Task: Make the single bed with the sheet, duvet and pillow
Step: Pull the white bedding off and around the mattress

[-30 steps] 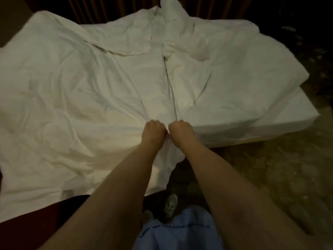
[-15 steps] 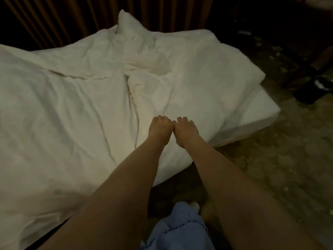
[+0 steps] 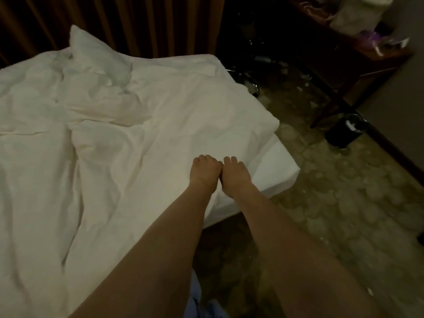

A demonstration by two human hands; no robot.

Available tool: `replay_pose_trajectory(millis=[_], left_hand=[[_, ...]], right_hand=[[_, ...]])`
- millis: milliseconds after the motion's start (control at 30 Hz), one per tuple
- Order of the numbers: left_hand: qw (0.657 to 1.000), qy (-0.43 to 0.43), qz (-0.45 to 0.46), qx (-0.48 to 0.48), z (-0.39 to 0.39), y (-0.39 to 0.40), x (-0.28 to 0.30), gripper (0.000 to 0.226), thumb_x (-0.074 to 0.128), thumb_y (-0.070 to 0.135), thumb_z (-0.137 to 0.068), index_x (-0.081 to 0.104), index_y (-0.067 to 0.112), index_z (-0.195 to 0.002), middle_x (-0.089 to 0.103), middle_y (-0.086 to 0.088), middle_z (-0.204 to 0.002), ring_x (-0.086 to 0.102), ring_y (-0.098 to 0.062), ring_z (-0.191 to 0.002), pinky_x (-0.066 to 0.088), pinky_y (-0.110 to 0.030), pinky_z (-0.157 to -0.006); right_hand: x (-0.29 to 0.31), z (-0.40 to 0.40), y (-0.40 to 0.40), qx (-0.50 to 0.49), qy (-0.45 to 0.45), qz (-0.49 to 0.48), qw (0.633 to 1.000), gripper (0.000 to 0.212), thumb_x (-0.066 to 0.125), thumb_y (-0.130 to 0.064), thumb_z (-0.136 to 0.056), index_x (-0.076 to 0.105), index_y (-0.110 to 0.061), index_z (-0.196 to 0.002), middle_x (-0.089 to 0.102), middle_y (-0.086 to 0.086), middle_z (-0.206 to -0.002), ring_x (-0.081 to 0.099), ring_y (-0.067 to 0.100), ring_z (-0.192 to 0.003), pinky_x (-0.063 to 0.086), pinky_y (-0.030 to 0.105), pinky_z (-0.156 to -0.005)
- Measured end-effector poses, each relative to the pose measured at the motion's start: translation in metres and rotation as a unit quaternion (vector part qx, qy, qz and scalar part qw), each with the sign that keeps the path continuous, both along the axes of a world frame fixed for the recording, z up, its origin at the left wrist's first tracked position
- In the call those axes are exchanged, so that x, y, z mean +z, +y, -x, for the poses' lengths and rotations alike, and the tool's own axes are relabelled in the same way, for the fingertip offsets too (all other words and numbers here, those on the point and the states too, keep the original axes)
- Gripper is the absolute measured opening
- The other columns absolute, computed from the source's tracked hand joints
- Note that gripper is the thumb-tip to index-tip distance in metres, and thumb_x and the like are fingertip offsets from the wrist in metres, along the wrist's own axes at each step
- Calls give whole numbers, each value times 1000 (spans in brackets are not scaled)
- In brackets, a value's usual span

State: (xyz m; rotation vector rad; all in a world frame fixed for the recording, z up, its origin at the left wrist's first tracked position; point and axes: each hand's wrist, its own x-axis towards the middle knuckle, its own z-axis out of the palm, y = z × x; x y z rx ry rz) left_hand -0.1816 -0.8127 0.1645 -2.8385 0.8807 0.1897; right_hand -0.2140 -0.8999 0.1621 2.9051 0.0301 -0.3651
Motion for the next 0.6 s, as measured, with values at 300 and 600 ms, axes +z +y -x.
replay_pose_trajectory(millis=[300,600], left_hand=[[993,95,31,69,-110,-112,-80,20,52,4,-89,55,8,-108,57,-7,-108,54,-20,-100,40,-26,-82],[980,99,82,154,-168,-220,-144,35,86,21,-54,67,6,-80,61,-11,-80,61,-25,-73,49,-31,-64]], right_hand=[[-65,-116,-112,38,61,-6,997,35,49,-8,-91,43,-7,-125,43,11,-129,40,25,-120,34,32,-96],[-120,-192,-223,107,144,17,984,48,45,-13,-95,32,-5,-141,29,13,-144,27,33,-133,26,41,-107]])
